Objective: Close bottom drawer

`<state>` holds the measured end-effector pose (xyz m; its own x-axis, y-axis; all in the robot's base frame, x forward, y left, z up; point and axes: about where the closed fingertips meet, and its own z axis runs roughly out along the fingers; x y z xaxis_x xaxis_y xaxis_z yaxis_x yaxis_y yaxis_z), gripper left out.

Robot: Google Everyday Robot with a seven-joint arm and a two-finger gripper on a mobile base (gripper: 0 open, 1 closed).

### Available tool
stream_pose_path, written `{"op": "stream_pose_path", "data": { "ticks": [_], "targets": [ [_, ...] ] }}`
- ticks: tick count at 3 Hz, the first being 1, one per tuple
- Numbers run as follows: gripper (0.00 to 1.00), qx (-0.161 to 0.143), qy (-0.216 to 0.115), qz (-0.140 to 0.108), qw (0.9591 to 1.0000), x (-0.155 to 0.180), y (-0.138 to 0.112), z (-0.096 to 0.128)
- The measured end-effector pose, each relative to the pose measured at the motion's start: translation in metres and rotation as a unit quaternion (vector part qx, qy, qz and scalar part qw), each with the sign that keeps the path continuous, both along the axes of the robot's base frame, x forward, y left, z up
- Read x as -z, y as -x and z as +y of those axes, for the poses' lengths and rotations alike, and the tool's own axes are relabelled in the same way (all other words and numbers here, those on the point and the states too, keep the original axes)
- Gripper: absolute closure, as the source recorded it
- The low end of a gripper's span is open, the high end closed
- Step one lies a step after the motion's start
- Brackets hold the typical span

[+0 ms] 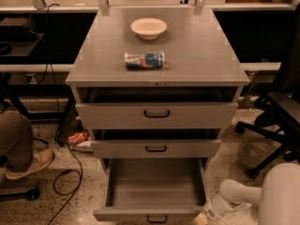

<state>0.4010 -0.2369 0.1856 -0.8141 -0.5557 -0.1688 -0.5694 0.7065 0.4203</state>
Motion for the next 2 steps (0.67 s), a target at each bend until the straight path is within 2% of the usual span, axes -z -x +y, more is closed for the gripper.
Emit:
{"op": "stream_pose_path", "data": {
  "ticks": [1,2],
  "targets": [
    [1.00,0.008,-0.006,-0.036,0.9993,-0.0039,-0.0123,-0.0030],
    [1.00,0.008,-0.006,-0.036,0.9993,-0.0039,-0.0123,-0.0030]
  ]
}}
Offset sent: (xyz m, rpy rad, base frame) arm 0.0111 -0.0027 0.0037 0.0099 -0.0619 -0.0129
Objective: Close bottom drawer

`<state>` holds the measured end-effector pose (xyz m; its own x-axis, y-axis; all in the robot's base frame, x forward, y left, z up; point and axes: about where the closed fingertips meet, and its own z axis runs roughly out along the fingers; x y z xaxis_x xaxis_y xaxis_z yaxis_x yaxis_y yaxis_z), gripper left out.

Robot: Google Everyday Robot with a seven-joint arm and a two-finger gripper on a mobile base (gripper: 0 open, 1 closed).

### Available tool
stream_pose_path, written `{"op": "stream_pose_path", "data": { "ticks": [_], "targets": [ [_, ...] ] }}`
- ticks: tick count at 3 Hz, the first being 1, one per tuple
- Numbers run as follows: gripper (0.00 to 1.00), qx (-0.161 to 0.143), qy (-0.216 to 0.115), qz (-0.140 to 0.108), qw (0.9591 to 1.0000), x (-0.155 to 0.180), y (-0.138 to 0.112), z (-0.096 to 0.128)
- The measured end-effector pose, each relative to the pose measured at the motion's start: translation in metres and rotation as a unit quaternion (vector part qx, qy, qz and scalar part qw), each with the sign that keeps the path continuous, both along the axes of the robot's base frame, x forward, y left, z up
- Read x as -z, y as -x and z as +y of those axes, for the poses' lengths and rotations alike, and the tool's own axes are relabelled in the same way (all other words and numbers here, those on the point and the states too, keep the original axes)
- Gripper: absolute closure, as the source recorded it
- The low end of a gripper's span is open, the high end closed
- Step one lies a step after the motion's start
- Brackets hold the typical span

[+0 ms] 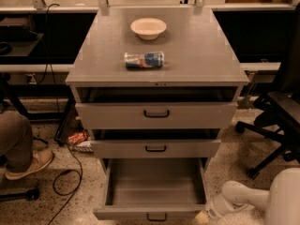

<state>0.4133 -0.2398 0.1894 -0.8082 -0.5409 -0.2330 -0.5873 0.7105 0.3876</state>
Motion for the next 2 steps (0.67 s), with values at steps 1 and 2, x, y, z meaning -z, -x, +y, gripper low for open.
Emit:
{"op": "stream_pose_path", "data": {
  "ticks": [1,2],
  "targets": [
    [1.00,0.001,0.001,-0.004,1.0000,0.0019,-0.0030,0.0009],
    [1.00,0.001,0.001,-0.004,1.0000,0.0020,-0.0031,0.0009]
  ]
}}
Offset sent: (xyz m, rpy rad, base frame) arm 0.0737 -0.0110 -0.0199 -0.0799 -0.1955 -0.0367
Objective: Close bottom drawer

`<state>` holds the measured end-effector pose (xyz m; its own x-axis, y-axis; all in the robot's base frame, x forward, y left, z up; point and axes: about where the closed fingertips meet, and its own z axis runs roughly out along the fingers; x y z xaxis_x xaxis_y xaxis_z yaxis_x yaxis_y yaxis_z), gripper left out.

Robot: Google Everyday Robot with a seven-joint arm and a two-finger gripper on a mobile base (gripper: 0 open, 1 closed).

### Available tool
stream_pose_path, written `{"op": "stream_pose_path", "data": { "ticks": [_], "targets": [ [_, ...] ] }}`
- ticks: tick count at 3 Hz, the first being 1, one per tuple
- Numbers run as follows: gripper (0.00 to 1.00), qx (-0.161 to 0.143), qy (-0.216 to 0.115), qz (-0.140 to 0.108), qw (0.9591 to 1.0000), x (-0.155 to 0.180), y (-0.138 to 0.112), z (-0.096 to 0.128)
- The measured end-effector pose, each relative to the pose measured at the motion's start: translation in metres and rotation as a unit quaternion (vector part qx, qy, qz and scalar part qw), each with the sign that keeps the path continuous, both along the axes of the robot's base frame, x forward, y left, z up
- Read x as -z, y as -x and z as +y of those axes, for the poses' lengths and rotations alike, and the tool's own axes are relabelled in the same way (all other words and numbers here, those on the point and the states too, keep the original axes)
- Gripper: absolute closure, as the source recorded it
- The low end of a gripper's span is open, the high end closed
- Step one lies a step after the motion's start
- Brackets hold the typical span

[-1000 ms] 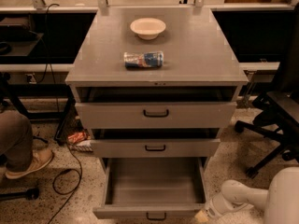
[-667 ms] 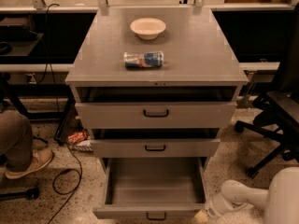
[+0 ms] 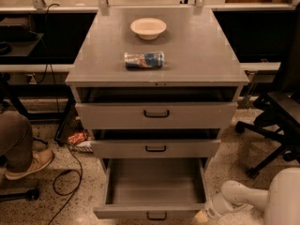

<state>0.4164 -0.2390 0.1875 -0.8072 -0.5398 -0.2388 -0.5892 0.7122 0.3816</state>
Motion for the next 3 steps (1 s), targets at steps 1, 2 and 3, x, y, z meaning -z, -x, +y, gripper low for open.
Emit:
{"op": "stream_pose_path", "data": {
  "ticks": [1,2,3],
  "targets": [
    [1.00,0.003,0.006,-0.015,0.9999,0.002,-0.010,-0.002],
    [1.00,0.003,0.006,-0.016,0.9999,0.002,-0.010,-0.002],
    [1.00,0.009,0.006,-0.047,0.9988,0.007,-0.035,-0.003]
  ]
}}
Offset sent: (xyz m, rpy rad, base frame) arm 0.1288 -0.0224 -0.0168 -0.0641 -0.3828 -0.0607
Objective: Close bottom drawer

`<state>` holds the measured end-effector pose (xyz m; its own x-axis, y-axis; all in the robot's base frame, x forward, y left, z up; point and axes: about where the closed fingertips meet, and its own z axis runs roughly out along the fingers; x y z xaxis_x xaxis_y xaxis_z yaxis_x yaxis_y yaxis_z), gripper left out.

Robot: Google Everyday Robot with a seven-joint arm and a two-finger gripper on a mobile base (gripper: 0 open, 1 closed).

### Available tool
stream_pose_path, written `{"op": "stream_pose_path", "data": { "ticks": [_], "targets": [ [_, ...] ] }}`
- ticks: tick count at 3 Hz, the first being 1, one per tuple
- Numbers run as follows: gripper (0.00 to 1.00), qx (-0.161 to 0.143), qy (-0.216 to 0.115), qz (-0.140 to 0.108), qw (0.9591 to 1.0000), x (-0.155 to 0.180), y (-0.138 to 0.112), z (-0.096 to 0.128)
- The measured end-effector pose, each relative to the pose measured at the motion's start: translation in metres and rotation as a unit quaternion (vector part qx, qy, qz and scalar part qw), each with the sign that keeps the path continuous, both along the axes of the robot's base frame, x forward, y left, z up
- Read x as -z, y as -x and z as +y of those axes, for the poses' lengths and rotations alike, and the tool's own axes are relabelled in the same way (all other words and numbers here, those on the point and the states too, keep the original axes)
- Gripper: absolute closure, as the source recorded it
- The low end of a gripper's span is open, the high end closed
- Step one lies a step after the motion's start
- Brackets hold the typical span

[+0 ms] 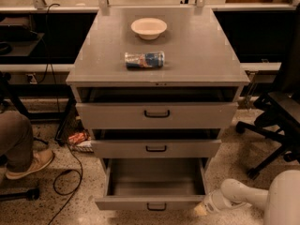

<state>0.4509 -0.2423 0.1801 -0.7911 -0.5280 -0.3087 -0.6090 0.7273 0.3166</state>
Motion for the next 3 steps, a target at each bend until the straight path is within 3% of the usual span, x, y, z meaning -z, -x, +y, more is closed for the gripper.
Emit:
{"op": "stream_pose_path", "data": {
  "ticks": [3],
  "targets": [
    [1.00,0.009,-0.003,-0.018,0.9998,0.013,-0.012,0.001]
  ]
}}
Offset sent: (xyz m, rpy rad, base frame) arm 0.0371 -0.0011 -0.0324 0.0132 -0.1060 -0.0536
